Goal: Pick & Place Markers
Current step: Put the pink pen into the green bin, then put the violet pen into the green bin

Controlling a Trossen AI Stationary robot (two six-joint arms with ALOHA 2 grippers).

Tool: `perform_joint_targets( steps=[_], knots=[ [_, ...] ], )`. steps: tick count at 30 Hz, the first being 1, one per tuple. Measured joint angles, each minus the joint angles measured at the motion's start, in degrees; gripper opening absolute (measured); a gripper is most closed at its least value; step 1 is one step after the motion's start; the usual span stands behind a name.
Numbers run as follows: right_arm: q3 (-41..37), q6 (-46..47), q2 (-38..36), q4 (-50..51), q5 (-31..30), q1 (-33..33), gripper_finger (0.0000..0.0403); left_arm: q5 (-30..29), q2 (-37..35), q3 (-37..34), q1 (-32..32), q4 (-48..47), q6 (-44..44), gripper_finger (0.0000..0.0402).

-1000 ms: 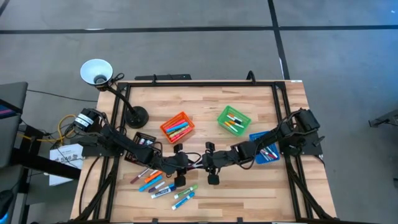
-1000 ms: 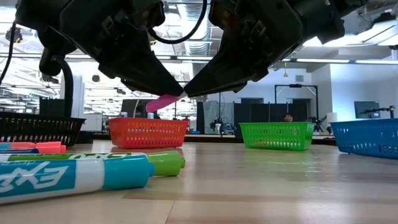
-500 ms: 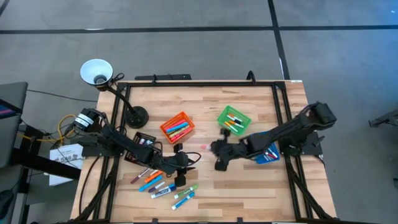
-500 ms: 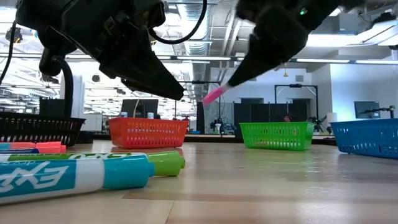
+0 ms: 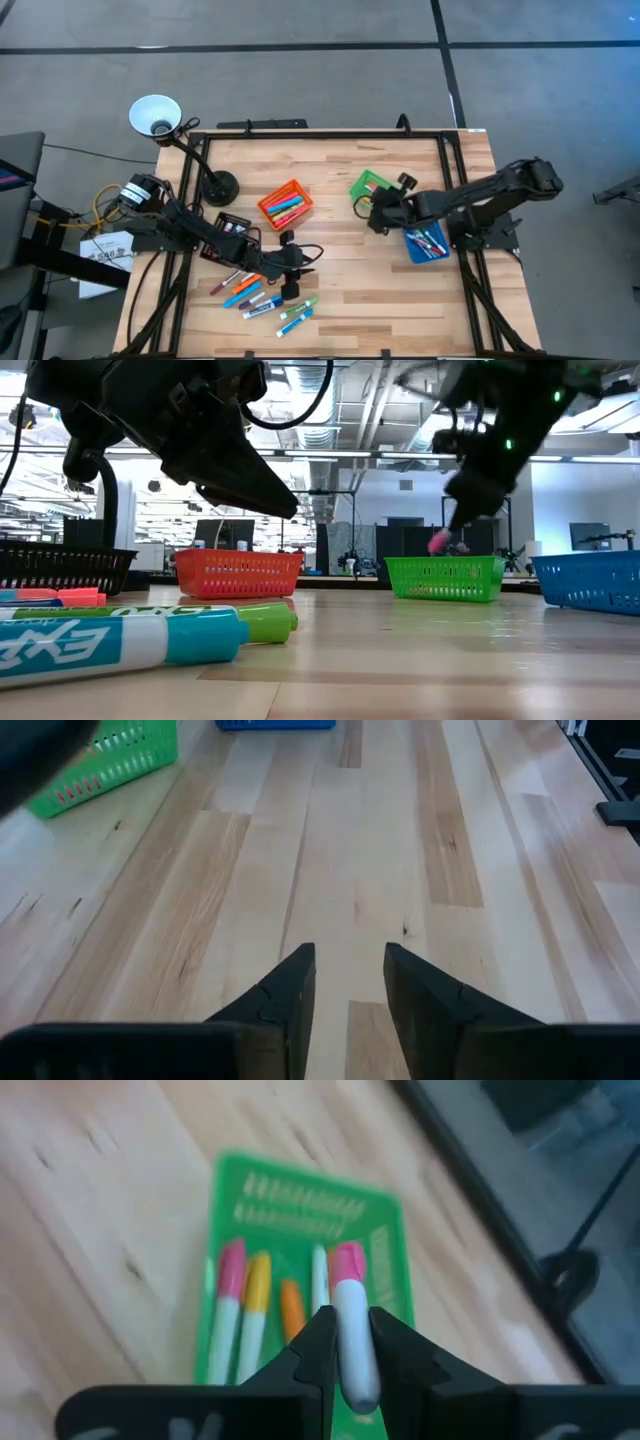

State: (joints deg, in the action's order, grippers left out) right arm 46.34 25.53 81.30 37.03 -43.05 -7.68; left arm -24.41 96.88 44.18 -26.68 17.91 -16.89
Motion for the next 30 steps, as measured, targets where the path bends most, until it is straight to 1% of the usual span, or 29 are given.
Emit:
perform_joint_targets(
  steps=[3, 6, 10, 15, 30],
  knots=[
    [-2.68, 0.01, 0.47, -2.52, 4.28, 2.20, 0.0045, -0.02, 0.00, 0.00, 0.35, 0.09, 0.05, 0.0118],
    [-2.94, -0.01, 0.55, -3.29, 8.13, 3.87, 0.0046, 0.00, 0.00, 0.00, 0.94, 0.13, 0.13, 0.0118],
    [-2.94, 0.01, 0.61, -6.42, 9.14, 5.05, 0.0052, 0.00, 0.00, -0.01, 1.89, 0.16, 0.10, 0.0118],
    [-2.94, 0.00, 0.62, -9.05, 13.01, 5.50, 0.0061, -0.02, 0.00, -0.02, 2.36, 0.16, -0.04, 0.0118],
    [-2.94, 0.01, 0.66, -9.24, 13.12, 5.47, 0.0096, 0.00, 0.00, -0.02, 2.30, 0.18, -0.06, 0.0118]
  ],
)
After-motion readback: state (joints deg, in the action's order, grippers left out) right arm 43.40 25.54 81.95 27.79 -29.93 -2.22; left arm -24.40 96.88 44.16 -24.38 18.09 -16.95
